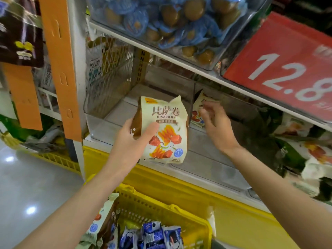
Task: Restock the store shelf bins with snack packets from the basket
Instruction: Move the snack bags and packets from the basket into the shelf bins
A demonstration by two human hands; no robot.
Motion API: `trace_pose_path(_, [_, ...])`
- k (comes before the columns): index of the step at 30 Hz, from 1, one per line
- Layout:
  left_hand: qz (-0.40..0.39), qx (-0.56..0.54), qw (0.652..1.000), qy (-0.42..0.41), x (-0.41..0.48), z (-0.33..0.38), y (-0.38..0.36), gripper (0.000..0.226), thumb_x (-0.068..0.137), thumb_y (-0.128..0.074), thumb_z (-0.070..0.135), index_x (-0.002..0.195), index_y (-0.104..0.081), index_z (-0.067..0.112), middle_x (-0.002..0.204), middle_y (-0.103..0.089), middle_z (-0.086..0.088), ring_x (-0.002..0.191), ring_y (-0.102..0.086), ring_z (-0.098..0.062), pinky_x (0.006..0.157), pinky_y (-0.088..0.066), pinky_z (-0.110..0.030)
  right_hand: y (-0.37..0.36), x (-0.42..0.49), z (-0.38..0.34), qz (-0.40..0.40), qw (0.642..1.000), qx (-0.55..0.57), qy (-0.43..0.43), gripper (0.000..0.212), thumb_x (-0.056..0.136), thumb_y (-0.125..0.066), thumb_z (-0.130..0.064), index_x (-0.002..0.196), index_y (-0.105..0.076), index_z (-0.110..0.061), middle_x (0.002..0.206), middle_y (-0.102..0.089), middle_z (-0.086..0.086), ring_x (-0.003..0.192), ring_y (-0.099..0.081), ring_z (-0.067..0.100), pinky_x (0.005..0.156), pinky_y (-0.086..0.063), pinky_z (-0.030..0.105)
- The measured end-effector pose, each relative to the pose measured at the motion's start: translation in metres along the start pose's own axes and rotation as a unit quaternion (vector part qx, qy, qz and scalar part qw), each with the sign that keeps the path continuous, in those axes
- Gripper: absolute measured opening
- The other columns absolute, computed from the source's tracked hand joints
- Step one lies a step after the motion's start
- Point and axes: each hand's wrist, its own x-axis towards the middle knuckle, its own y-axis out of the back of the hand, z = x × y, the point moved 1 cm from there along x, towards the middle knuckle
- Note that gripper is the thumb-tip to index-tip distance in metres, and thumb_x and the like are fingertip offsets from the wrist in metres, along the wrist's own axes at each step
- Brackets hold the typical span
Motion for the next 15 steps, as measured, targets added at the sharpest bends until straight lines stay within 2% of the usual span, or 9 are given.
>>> trace_pose_path(3, [-0.05, 0.032, 0.998, -0.012, -0.019, -0.007, -0.005, 0.039, 0.067, -0.05, 0.058, 0.095, -0.058, 0.032, 0.073, -0.07, 0.024, 0.069, -0.066, 0.007, 0.05, -0.044, -0.005, 0.018, -0.044, -0.025, -0.077, 0.985, 0.153, -0.008, 0.04, 0.093, -0.042, -0.049, 0.128, -0.043, -0.03, 0.111, -0.048, -0.033, 0.099, -0.05, -0.021, 0.075, -0.039, -0.003])
trace_pose_path(5, [-0.094, 0.061, 0.993, -0.027, -0.029, -0.01, -0.012, 0.033, 0.07, -0.048, 0.054, 0.093, -0.058, 0.032, 0.071, -0.067, 0.03, 0.067, -0.064, 0.011, 0.052, -0.042, -0.003, 0.026, -0.065, -0.036, -0.13, 0.972, 0.193, -0.028, 0.055, 0.082, -0.045, -0.061, 0.129, -0.037, -0.035, 0.112, -0.043, -0.037, 0.097, -0.049, -0.025, 0.073, -0.043, -0.002])
trace_pose_path(6, [-0.116, 0.065, 0.991, -0.03, -0.034, -0.011, -0.016, 0.031, 0.071, -0.049, 0.053, 0.092, -0.058, 0.032, 0.071, -0.068, 0.028, 0.066, -0.064, 0.01, 0.052, -0.043, -0.004, 0.031, -0.072, -0.039, -0.153, 0.97, 0.185, -0.034, 0.06, 0.074, -0.048, -0.064, 0.127, -0.037, -0.037, 0.113, -0.043, -0.036, 0.097, -0.053, -0.021, 0.073, -0.047, 0.004])
trace_pose_path(8, [-0.153, 0.073, 0.985, -0.026, -0.039, -0.012, -0.023, 0.033, 0.068, -0.053, 0.053, 0.093, -0.06, 0.033, 0.076, -0.072, 0.018, 0.068, -0.067, 0.002, 0.054, -0.048, -0.01, 0.045, -0.08, -0.042, -0.212, 0.966, 0.143, -0.042, 0.058, 0.065, -0.051, -0.068, 0.113, -0.05, -0.035, 0.109, -0.058, -0.026, 0.093, -0.062, -0.007, 0.074, -0.054, 0.015])
trace_pose_path(10, [-0.193, 0.111, 0.974, -0.026, -0.04, -0.009, -0.028, 0.035, 0.068, -0.058, 0.055, 0.095, -0.062, 0.033, 0.079, -0.073, 0.011, 0.069, -0.068, -0.003, 0.054, -0.05, -0.015, 0.061, -0.086, -0.04, -0.289, 0.952, 0.094, -0.027, 0.051, 0.066, -0.05, -0.067, 0.099, -0.063, -0.03, 0.097, -0.071, -0.013, 0.086, -0.066, -0.003, 0.073, -0.054, 0.016])
trace_pose_path(11, [-0.222, 0.14, 0.965, -0.032, -0.04, -0.006, -0.031, 0.031, 0.072, -0.06, 0.053, 0.095, -0.063, 0.032, 0.079, -0.072, 0.012, 0.068, -0.068, -0.002, 0.052, -0.048, -0.014, 0.069, -0.089, -0.038, -0.311, 0.948, 0.069, -0.005, 0.049, 0.067, -0.05, -0.067, 0.097, -0.064, -0.032, 0.095, -0.071, -0.014, 0.087, -0.065, -0.005, 0.075, -0.052, 0.013])
trace_pose_path(13, [-0.267, 0.2, 0.941, -0.062, -0.037, 0.0, -0.042, 0.021, 0.076, -0.064, 0.048, 0.092, -0.063, 0.034, 0.075, -0.069, 0.019, 0.063, -0.064, 0.004, 0.049, -0.043, -0.011, 0.082, -0.096, -0.035, -0.306, 0.951, 0.047, 0.026, 0.043, 0.063, -0.055, -0.067, 0.098, -0.059, -0.042, 0.097, -0.067, -0.024, 0.092, -0.061, -0.011, 0.078, -0.046, 0.005])
trace_pose_path(15, [-0.269, 0.231, 0.93, -0.096, -0.032, 0.006, -0.059, 0.018, 0.075, -0.066, 0.049, 0.086, -0.06, 0.036, 0.072, -0.066, 0.023, 0.06, -0.061, 0.007, 0.048, -0.04, -0.008, 0.09, -0.102, -0.028, -0.276, 0.959, 0.069, 0.019, 0.05, 0.055, -0.065, -0.065, 0.099, -0.054, -0.044, 0.095, -0.067, -0.022, 0.09, -0.063, -0.008, 0.076, -0.051, 0.011])
